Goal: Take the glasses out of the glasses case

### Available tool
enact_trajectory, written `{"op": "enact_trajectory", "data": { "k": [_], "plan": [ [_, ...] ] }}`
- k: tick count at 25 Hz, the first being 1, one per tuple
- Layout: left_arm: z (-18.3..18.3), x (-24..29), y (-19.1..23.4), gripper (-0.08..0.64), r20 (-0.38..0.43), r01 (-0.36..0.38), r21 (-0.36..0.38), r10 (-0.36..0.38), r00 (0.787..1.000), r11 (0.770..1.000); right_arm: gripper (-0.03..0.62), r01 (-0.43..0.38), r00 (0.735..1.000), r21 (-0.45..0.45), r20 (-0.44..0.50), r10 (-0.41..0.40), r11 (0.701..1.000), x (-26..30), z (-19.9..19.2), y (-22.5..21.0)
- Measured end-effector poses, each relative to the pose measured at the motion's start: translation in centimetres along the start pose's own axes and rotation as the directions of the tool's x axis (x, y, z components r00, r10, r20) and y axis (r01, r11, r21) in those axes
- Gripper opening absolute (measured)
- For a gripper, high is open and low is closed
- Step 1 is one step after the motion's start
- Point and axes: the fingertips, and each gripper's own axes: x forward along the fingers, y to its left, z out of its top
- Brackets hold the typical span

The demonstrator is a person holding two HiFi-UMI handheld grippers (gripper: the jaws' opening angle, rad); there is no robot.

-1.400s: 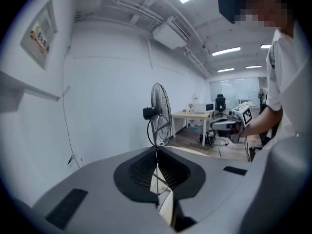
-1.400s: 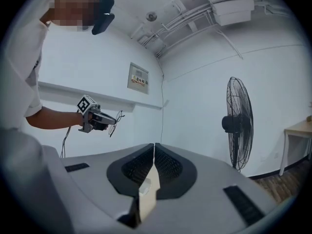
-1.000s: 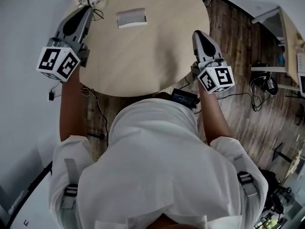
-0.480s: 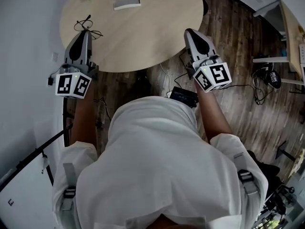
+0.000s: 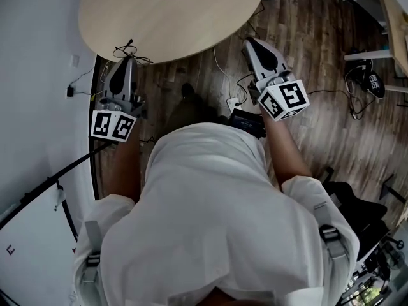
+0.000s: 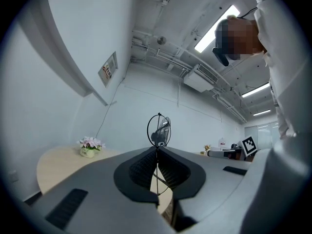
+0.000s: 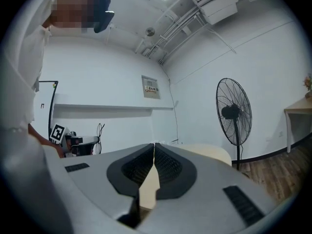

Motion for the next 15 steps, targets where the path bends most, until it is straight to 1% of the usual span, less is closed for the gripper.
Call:
{"op": "enact_trajectory", "data": {
  "k": [5, 8, 15],
  "plan": [
    [-2.2, -2.8, -2.5, 0.026, -0.058, 0.013, -0.047, -0.016, 0.998, 0.999, 0.024, -0.062, 0.995, 0.006, -0.075, 0.062, 0.998, -2.2, -2.1, 2.5],
    [-3.3, -3.8, -3.6, 0.026, -0.084, 0.034, -0.067, -0.040, 0.996, 0.997, 0.023, -0.082, 0.992, 0.001, -0.092, 0.082, 0.997, -3.2, -2.6, 3.7],
    [-3.4, -4.7, -4.7, 0.026, -0.078, 0.069, -0.091, -0.076, 0.994, 0.993, 0.023, -0.093, 0.992, -0.025, -0.091, 0.091, 0.995, -4.4, -2.2, 5.0]
  ]
}}
